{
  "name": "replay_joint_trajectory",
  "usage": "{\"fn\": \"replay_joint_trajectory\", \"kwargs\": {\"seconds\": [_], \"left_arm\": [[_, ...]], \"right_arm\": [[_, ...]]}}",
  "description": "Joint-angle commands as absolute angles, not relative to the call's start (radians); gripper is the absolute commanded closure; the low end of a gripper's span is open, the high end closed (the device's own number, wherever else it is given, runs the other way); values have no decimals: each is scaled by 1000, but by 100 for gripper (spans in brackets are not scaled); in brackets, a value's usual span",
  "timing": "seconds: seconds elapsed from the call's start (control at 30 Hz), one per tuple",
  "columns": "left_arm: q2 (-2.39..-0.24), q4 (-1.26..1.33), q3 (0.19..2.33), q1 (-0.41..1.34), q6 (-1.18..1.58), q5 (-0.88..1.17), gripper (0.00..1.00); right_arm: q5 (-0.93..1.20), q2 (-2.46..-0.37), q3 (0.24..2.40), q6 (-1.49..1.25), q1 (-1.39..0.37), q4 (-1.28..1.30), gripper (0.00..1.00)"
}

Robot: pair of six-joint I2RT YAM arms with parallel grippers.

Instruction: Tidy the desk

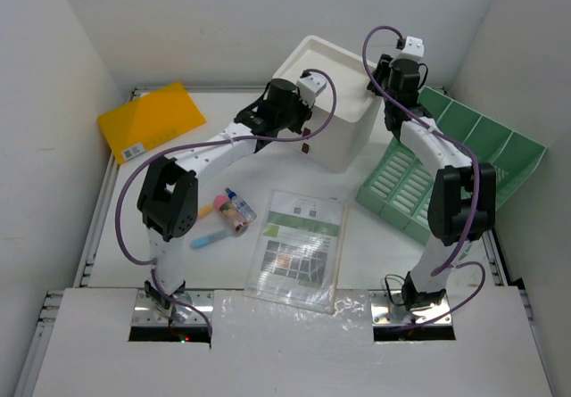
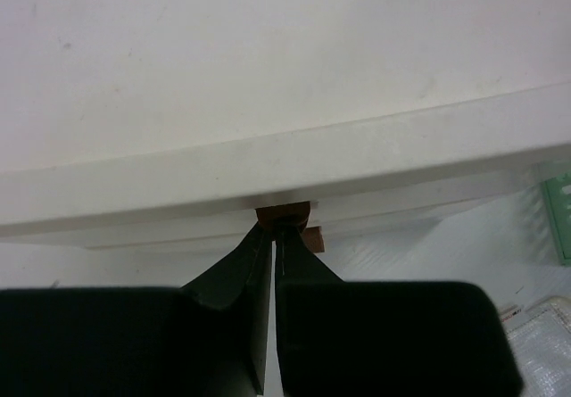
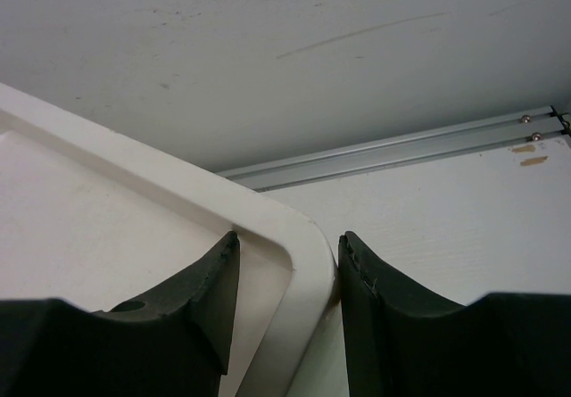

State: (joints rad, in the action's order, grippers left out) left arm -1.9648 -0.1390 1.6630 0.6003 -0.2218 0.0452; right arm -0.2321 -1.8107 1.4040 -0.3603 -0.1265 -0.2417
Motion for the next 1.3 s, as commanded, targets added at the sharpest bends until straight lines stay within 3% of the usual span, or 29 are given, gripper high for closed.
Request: {"fn": "replay_joint_trajectory", "kwargs": {"seconds": [0.0, 0.33, 0.67, 1.27], "left_arm": [[-1997, 9, 1755, 595, -215, 72, 100], [-1933, -33, 1685, 595, -198, 94, 100], [-1760, -93, 1511, 595, -276, 34, 100], [-1457, -325, 1273, 598, -367, 83, 100]], "right_arm": [[-61, -1848, 1367, -325, -167, -175, 100], [-110, -1861, 1362, -367, -167, -172, 100], [-346, -1838, 1350, -437, -173, -147, 100], [-364, -1850, 1407, -390, -189, -98, 100]]}}
